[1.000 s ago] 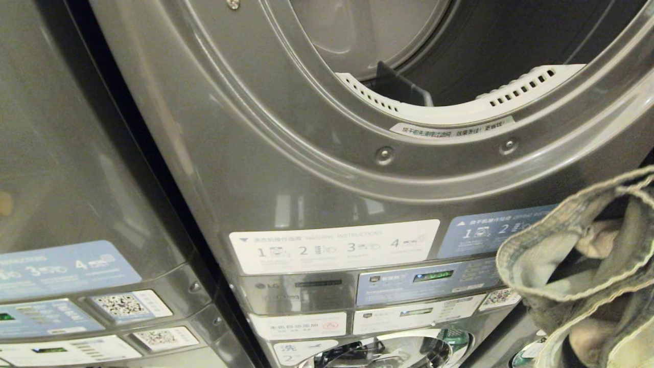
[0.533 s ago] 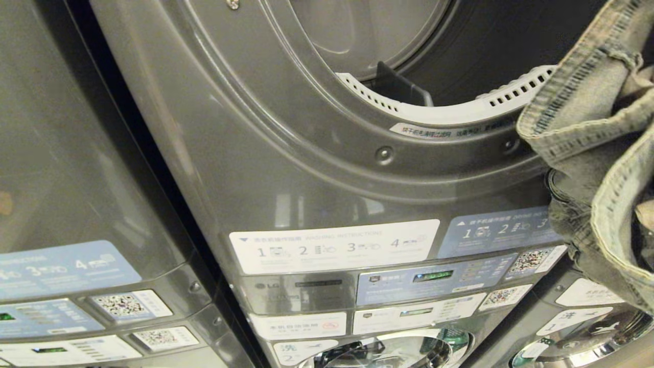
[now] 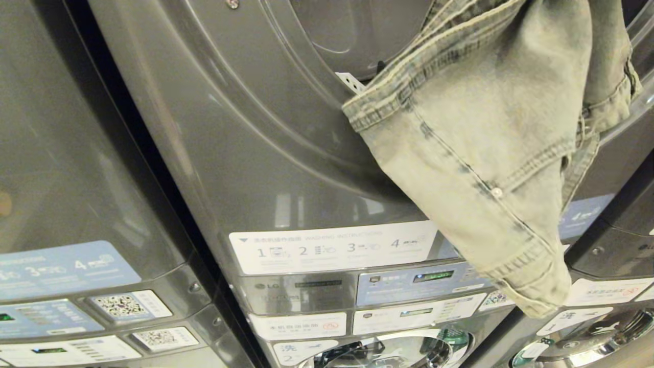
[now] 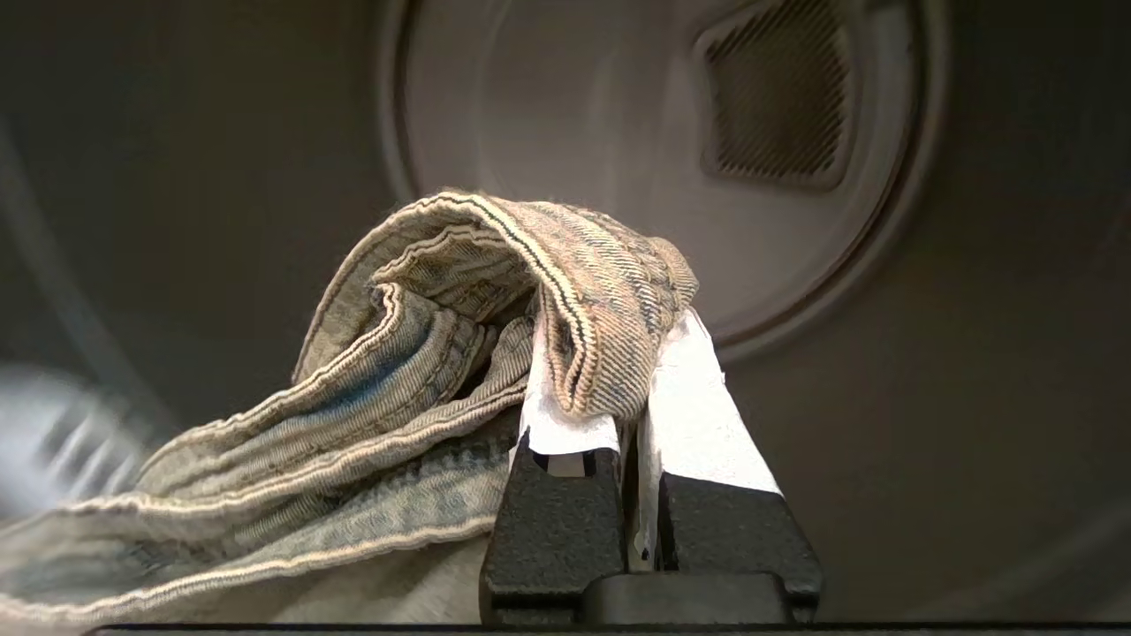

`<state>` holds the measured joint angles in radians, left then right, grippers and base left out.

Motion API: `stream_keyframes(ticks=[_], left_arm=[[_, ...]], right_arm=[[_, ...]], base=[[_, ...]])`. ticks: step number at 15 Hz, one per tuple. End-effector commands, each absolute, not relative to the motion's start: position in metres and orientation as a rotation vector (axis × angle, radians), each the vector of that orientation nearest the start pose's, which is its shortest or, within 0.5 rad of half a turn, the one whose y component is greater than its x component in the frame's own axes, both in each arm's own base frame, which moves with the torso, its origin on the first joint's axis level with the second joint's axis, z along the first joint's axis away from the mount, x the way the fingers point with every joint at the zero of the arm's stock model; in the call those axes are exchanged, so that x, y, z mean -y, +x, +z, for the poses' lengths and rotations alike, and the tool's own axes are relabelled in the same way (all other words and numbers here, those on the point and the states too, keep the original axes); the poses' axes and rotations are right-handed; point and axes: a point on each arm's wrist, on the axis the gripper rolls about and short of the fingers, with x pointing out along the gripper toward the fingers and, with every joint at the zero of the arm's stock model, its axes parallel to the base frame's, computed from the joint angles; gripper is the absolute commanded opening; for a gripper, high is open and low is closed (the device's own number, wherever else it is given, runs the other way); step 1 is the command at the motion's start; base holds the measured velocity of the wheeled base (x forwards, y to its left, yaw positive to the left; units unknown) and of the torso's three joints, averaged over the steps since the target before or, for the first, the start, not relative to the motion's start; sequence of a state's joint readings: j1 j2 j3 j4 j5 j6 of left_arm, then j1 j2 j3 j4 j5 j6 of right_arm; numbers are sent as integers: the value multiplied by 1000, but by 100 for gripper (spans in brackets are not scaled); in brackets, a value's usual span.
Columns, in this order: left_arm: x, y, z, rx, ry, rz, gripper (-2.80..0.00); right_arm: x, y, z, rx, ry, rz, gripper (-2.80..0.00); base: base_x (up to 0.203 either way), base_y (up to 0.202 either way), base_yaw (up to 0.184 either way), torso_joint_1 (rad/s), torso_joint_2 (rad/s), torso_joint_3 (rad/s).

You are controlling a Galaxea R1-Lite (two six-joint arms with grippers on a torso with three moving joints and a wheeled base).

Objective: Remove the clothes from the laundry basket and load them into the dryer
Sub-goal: Put the clothes in the dryer

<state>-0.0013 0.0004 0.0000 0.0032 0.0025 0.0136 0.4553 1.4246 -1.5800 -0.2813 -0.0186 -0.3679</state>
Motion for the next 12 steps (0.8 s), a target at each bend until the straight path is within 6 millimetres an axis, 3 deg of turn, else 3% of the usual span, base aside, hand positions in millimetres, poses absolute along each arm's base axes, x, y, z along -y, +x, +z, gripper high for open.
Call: stream_keyframes(ticks=[1, 3, 5, 10, 12], left_arm=[[0, -23, 75, -3, 14, 2, -280], [0, -23, 75, -3, 14, 2, -280], [0, -23, 75, -3, 14, 3, -280], [0, -23, 75, -3, 14, 3, -280], [0, -23, 75, -3, 14, 2, -280]], right_arm=[[-110, 223, 446, 501, -247, 323, -280], [-121, 250, 459, 543, -216, 249, -280], [-126, 260, 463, 569, -199, 197, -280], [-89, 185, 506, 749, -184, 113, -280], [-90, 186, 501, 721, -189, 116, -280]], base=[[0, 0, 0, 0, 0, 0], [0, 0, 0, 0, 0, 0], [0, 0, 0, 0, 0, 0], [0, 0, 0, 0, 0, 0], [0, 0, 0, 0, 0, 0]])
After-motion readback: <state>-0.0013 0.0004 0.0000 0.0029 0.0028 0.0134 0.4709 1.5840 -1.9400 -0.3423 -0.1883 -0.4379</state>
